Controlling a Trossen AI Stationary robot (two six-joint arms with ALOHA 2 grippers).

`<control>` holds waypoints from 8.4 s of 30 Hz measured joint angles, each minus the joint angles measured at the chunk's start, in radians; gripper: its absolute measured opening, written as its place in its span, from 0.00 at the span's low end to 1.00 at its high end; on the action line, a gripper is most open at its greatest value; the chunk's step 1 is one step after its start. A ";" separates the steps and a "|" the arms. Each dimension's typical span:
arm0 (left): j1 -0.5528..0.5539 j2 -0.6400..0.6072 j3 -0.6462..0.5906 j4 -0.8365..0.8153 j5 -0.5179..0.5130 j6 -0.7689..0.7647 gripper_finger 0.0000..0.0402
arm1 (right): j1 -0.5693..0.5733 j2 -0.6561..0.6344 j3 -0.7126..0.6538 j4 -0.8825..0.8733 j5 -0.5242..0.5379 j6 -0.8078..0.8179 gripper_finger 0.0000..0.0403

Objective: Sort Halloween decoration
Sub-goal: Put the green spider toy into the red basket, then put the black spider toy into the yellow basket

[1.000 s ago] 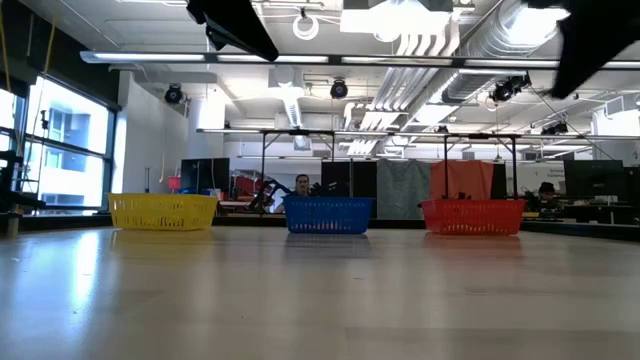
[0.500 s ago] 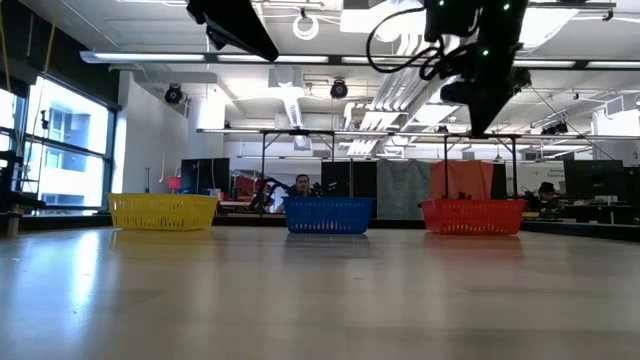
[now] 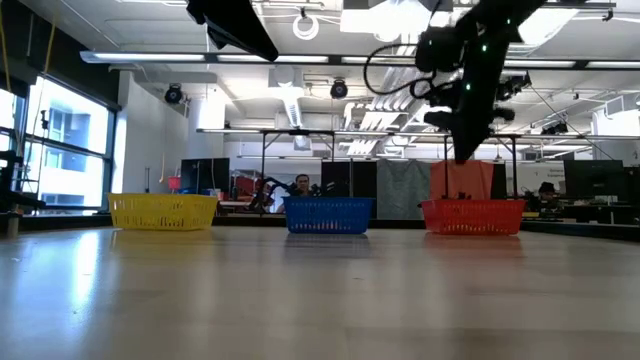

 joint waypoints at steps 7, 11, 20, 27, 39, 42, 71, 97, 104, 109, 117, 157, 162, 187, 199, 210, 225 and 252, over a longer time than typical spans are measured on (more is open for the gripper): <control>0.000 0.000 0.000 0.000 0.000 0.000 0.00 | 0.000 0.043 -0.191 0.224 -0.089 -0.016 0.00; 0.000 0.000 0.000 0.000 0.000 0.000 0.00 | 0.000 0.043 -0.249 0.283 -0.102 -0.014 0.00; 0.000 0.000 0.000 0.000 0.000 -0.002 0.00 | 0.000 0.043 -0.276 0.320 -0.103 -0.009 0.02; 0.000 0.000 0.000 0.000 0.000 -0.001 0.00 | 0.000 0.043 -0.266 0.326 -0.105 -0.066 0.17; 0.000 0.000 0.000 0.000 0.000 0.018 0.00 | 0.002 0.042 -0.078 0.119 -0.113 -0.065 0.33; 0.000 0.000 0.000 0.000 0.001 0.018 0.00 | 0.003 0.042 -0.018 0.026 -0.186 -0.041 0.33; 0.000 0.000 0.000 -0.033 0.001 0.016 0.00 | 1.208 0.085 0.016 0.004 -0.264 1.270 0.33; 0.000 0.000 0.000 -0.014 0.001 0.015 0.00 | 1.286 0.443 0.019 0.170 -0.586 1.302 0.33; 0.000 0.000 0.000 -0.014 0.001 0.015 0.00 | 1.284 0.475 0.020 0.158 -0.594 1.258 0.31; 0.000 0.000 0.000 -0.015 0.001 0.014 0.00 | 1.284 0.477 0.019 0.139 -0.609 1.255 0.14; 0.000 0.000 0.000 -0.033 0.002 0.014 0.00 | 1.262 0.474 0.019 0.116 -0.638 1.200 0.02; 0.000 -0.005 -0.103 0.333 -0.246 0.128 0.00 | 0.728 0.211 0.120 0.527 0.177 -0.027 0.00; 0.000 -0.005 -0.163 0.568 -0.250 0.216 0.00 | 0.769 0.143 0.120 0.545 0.363 -0.047 0.00; 0.087 -0.003 -0.180 0.714 0.110 0.138 0.00 | 0.858 0.095 0.121 0.874 0.533 -0.194 0.00; 0.070 0.006 -0.173 0.736 0.049 0.237 0.14 | 0.889 0.095 0.121 0.885 0.485 -0.173 0.00; 0.070 0.014 -0.173 0.758 0.119 0.253 0.38 | 0.889 0.095 0.121 0.893 0.448 -0.145 0.00; 0.073 0.014 -0.173 0.823 0.125 0.206 0.41 | 0.889 0.096 0.121 0.914 0.400 -0.139 0.00; 0.072 0.010 -0.175 0.819 0.126 0.190 0.31 | 0.855 0.147 0.119 1.012 0.389 -0.211 0.00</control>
